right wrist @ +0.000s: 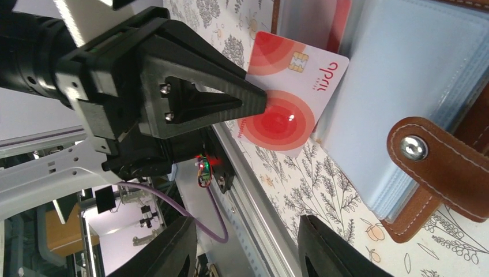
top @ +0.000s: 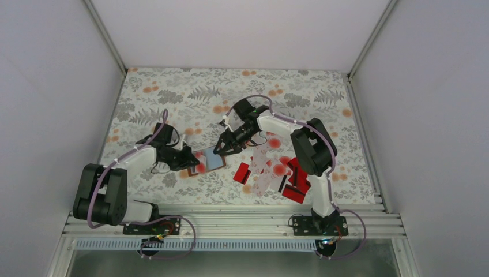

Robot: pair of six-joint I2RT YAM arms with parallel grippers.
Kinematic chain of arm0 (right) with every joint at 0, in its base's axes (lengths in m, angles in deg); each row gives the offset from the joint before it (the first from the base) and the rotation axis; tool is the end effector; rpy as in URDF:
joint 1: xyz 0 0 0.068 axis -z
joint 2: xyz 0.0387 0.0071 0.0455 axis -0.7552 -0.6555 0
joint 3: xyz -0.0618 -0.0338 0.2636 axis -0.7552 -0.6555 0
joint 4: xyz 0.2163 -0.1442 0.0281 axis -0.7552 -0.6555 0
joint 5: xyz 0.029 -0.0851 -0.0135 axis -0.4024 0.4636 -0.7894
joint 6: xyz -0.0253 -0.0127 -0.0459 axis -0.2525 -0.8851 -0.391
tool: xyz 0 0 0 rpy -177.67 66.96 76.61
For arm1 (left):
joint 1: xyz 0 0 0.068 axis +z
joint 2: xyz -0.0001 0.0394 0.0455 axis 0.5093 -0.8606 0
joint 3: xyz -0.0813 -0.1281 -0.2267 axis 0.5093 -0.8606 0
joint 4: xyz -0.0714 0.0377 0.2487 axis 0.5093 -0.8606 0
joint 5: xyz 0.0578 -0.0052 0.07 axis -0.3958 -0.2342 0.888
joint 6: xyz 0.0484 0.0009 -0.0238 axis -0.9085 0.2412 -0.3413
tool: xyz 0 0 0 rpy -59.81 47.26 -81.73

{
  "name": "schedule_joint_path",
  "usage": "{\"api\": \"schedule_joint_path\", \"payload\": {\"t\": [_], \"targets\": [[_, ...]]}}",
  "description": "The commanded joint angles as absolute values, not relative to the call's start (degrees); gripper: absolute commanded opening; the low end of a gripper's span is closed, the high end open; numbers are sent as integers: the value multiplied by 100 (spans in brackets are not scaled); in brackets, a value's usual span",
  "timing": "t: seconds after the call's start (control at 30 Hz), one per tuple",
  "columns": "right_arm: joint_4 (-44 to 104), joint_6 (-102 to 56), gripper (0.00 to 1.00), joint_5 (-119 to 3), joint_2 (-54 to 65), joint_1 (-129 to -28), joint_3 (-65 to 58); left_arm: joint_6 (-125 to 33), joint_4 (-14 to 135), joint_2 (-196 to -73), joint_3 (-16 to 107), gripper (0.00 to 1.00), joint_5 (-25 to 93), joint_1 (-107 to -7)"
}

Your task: Put the credit cards into the card holder

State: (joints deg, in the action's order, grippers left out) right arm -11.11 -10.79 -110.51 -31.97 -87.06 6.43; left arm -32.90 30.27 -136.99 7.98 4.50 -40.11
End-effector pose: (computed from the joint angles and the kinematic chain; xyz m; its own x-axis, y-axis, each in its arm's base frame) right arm 0.3037 0.2766 0.1739 -0.8778 -0.4785 0.0220 -0.2131 0.4314 0.8766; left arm 0.2102 -0.0572 0.1509 -0.9838 -0.1732 -0.0471 -0.0998 0.7457 -0.6588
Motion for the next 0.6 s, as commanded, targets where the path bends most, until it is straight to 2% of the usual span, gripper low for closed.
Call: {"api": "schedule_joint_path", "payload": {"t": [0.0, 0.57], "targets": [[-1289, -1339, 44, -11158, -3419, -8776, 738, -3311, 3315, -13785, 851, 2, 277, -4020], [-1179, -1539, 40, -11058, -3986, -8771, 521, -3403, 3419, -13818, 800, 2, 204, -4022]]}}
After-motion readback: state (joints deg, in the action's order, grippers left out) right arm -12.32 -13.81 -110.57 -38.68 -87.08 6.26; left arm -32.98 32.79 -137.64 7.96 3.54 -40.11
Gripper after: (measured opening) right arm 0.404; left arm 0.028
